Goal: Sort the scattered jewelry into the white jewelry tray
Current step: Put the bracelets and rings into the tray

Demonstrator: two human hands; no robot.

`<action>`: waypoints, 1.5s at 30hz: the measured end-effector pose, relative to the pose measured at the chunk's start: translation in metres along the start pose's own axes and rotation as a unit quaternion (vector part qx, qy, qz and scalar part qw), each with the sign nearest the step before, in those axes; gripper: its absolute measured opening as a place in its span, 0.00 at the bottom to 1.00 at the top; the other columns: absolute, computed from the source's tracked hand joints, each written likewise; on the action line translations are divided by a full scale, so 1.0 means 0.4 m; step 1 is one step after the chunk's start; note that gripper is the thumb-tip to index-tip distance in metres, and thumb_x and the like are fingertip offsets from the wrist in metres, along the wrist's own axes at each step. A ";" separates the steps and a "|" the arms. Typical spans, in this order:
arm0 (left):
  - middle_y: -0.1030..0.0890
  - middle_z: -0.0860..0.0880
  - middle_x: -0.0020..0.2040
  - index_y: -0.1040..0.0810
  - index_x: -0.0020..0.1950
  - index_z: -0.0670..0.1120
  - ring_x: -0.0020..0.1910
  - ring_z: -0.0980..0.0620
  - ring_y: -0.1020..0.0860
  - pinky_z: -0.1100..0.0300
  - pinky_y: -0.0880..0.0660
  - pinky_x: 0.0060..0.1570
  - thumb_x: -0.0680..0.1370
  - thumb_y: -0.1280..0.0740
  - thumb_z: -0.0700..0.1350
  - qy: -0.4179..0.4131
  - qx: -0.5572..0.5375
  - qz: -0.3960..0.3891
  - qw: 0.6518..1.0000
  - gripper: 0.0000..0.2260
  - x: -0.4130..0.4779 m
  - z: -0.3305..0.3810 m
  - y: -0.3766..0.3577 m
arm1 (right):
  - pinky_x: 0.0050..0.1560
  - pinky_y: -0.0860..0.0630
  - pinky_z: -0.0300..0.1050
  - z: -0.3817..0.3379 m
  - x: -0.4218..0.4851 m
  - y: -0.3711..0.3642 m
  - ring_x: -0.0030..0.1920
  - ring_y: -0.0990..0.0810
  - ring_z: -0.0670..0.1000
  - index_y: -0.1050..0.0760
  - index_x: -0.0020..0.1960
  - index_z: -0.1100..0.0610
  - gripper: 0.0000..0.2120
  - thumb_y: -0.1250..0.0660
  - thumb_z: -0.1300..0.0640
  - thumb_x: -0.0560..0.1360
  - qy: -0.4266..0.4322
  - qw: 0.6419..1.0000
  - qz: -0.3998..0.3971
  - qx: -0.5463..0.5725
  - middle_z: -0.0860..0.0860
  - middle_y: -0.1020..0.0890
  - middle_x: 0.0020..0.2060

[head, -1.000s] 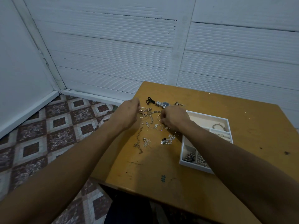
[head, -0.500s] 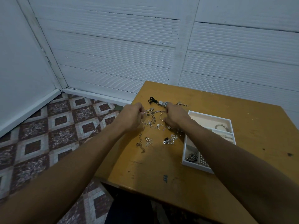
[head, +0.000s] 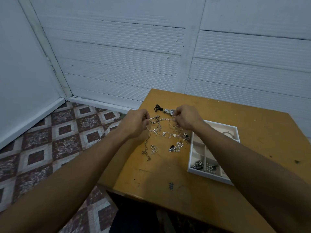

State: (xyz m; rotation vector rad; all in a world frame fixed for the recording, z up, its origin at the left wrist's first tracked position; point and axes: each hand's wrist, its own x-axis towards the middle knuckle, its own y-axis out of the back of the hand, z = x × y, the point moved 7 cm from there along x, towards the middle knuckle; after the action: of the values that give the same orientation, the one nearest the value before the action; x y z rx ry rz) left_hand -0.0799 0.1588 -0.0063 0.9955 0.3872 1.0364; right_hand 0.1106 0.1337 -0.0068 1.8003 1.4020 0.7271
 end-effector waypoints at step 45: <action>0.19 0.47 0.46 0.20 0.51 0.43 0.41 0.52 0.21 0.59 0.23 0.44 0.78 0.36 0.37 -0.089 0.000 -0.103 0.991 0.06 0.104 0.397 -0.257 | 0.58 0.31 0.52 0.412 -0.130 0.233 0.59 0.27 0.54 0.18 0.55 0.47 0.10 0.35 0.55 0.77 -0.026 0.966 0.062 -0.249 0.47 0.18 0.55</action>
State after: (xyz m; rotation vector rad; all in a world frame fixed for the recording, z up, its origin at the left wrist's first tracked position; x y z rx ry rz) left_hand 0.1045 0.1002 -0.0011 1.0159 0.3342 0.7544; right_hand 0.2805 0.0368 -0.0251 1.5006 0.9665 0.9881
